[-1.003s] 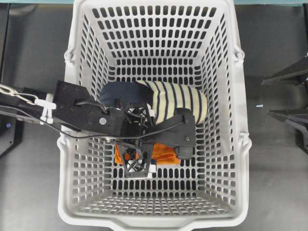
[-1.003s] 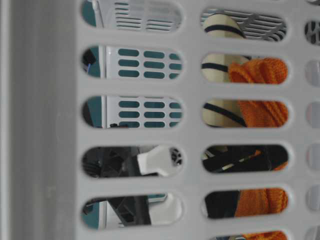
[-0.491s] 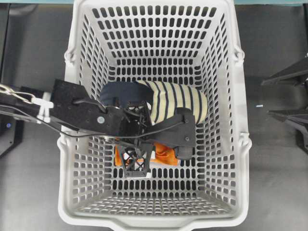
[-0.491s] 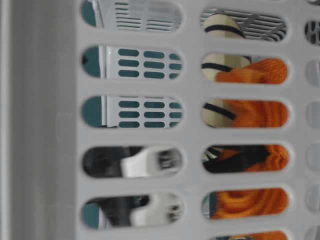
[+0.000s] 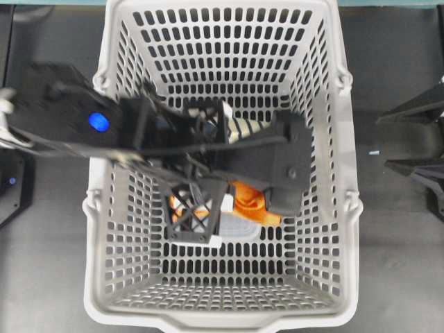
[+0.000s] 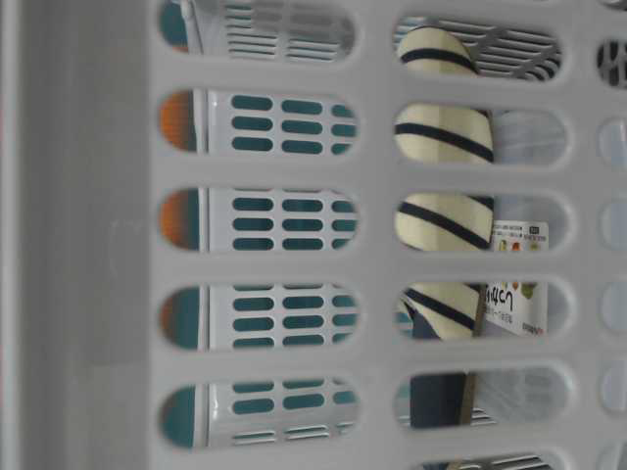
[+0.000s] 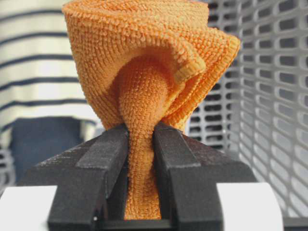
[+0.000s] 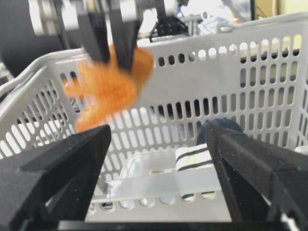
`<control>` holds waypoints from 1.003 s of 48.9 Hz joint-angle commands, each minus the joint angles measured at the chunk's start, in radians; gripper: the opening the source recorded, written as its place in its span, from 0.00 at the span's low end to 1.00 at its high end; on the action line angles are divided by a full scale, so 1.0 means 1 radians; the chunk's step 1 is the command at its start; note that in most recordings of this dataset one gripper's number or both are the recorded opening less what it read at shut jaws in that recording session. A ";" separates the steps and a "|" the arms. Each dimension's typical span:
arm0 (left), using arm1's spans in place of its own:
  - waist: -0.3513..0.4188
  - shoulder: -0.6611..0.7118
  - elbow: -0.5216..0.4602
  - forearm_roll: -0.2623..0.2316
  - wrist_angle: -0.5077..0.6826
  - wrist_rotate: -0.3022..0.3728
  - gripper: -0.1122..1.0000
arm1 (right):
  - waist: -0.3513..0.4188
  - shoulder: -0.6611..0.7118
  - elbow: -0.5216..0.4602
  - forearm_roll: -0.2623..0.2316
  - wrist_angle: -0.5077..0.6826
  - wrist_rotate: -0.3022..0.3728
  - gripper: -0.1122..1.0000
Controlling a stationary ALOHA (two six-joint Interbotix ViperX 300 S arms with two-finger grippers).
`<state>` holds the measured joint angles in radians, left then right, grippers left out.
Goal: Pick up the orange cloth from the shopping basket with the left arm.
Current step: 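Lift the gripped orange cloth upward out of the basket bottom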
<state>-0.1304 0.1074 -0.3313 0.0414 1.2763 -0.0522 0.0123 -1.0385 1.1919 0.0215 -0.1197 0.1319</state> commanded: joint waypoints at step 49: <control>0.006 0.012 -0.167 0.005 0.153 -0.012 0.22 | -0.002 0.005 -0.006 0.002 -0.008 0.002 0.79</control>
<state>-0.1197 0.1365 -0.4786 0.0414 1.4327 -0.0629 0.0123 -1.0400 1.1919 0.0215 -0.1197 0.1319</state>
